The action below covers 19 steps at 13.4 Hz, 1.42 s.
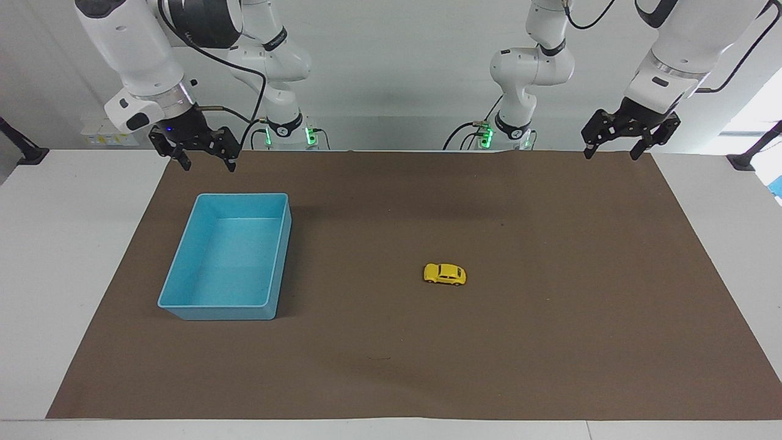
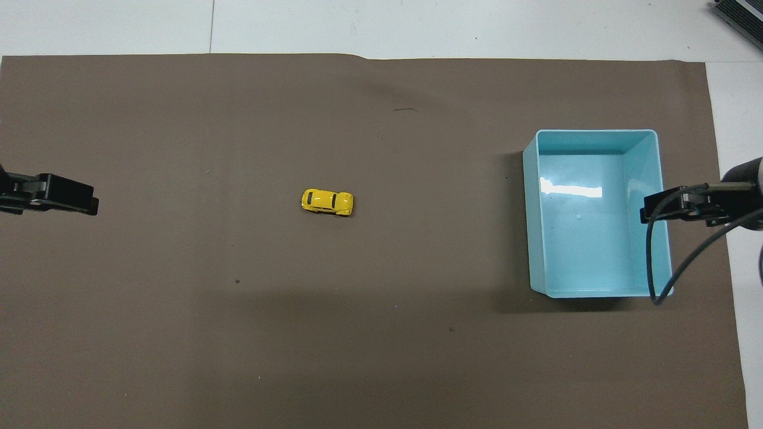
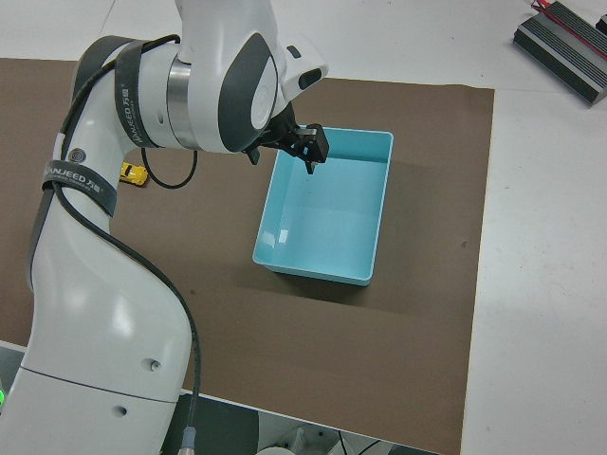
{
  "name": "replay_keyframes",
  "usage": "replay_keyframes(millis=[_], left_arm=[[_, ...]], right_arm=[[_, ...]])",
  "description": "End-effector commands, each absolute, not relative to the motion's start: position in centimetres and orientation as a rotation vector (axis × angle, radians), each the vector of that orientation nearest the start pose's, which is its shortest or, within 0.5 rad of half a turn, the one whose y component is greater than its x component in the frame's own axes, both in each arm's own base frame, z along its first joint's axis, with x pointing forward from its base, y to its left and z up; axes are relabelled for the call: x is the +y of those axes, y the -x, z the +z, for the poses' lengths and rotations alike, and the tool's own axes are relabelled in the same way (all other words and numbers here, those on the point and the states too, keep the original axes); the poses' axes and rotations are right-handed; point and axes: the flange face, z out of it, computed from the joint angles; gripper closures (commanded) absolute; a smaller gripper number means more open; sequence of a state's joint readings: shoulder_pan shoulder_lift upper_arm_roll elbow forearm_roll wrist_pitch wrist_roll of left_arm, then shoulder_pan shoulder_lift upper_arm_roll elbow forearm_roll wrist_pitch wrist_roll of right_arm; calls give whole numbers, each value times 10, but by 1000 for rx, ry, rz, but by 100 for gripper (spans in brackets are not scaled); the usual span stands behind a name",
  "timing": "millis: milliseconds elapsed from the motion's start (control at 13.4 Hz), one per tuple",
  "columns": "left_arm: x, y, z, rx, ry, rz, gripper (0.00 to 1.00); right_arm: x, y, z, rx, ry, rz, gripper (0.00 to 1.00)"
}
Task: Wind up and store yellow beetle car
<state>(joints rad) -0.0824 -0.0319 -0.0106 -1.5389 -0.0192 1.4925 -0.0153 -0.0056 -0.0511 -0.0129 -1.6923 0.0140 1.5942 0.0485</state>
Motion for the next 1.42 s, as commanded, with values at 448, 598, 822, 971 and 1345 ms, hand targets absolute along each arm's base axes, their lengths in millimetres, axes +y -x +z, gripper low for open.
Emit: replay_keyframes(millis=[448, 598, 822, 971, 1345], left_arm=[[-50, -527, 647, 138, 3170, 51, 0], [-54, -528, 643, 137, 3169, 63, 0], [-54, -528, 639, 134, 3169, 71, 0], [-54, -528, 641, 130, 3169, 66, 0], [-58, -536, 641, 80, 3176, -10, 0]], right_arm=[[-11, -533, 598, 81, 3113, 45, 0], [-11, -533, 598, 81, 3113, 45, 0], [-11, -533, 598, 81, 3113, 45, 0], [-11, -533, 598, 81, 3113, 45, 0], [-11, -533, 598, 81, 3113, 45, 0]])
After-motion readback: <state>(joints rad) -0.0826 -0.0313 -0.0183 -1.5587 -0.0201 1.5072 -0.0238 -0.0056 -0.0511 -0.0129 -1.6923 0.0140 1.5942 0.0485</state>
